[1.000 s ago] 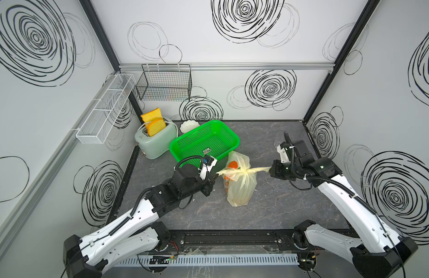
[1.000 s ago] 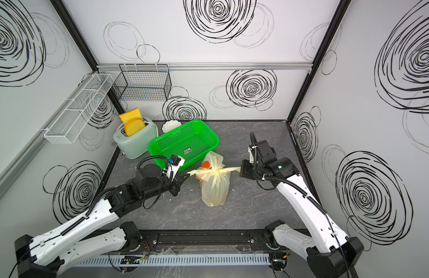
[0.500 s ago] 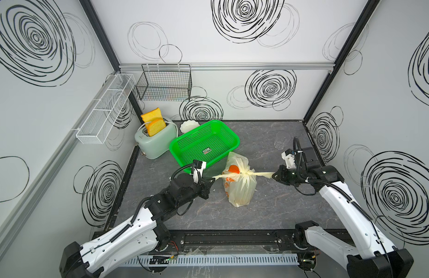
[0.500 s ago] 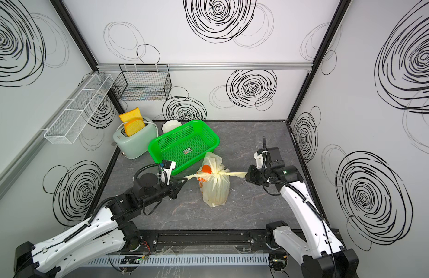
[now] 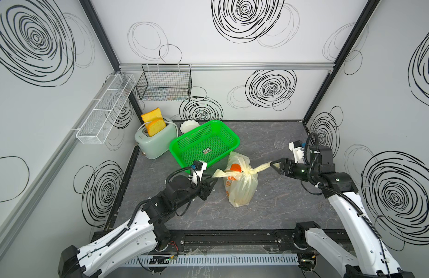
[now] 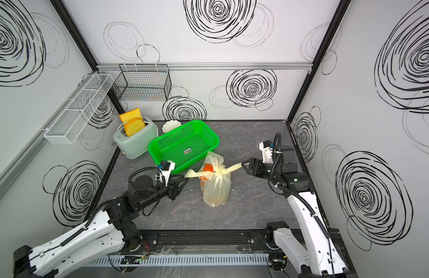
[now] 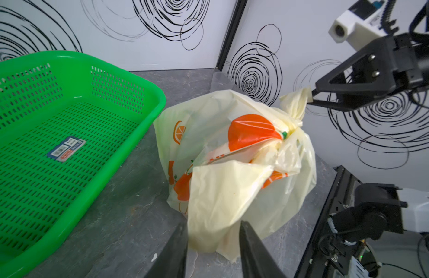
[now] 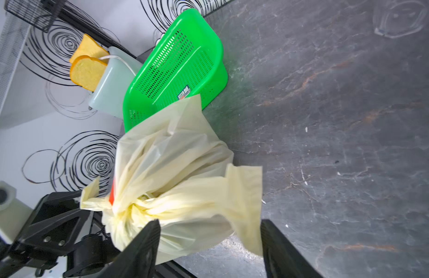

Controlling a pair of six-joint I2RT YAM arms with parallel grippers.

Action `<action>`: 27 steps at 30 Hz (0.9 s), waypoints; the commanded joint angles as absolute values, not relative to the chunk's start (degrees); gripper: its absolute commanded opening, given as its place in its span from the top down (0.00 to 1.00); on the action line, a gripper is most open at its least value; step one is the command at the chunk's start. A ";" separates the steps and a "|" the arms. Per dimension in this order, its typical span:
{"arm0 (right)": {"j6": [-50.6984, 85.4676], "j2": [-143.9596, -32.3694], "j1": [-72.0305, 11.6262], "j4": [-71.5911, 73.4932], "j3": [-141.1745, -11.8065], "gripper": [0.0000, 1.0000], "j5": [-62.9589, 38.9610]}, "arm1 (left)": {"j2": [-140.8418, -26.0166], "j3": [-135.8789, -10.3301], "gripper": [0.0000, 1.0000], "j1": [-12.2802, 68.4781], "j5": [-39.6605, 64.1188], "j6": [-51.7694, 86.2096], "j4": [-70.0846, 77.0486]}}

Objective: Place the pineapple into a plastic bag & tie a knot
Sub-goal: Tie the plastic bag at the center of the board, then reset both arms

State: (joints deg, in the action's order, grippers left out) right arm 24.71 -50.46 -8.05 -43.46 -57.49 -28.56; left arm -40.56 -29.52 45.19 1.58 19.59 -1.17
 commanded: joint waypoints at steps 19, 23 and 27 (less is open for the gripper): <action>16.49 -42.06 -3.48 6.85 -24.67 0.06 23.86 | -32.32 -27.33 0.03 22.86 -37.96 26.12 -7.93; 12.52 -51.88 1.49 28.53 -15.97 0.03 16.24 | -35.83 -19.71 0.03 8.45 -22.87 17.05 8.17; 9.62 -64.36 5.04 47.09 -11.30 0.01 8.55 | -41.34 -11.48 0.03 2.22 -16.44 11.66 27.21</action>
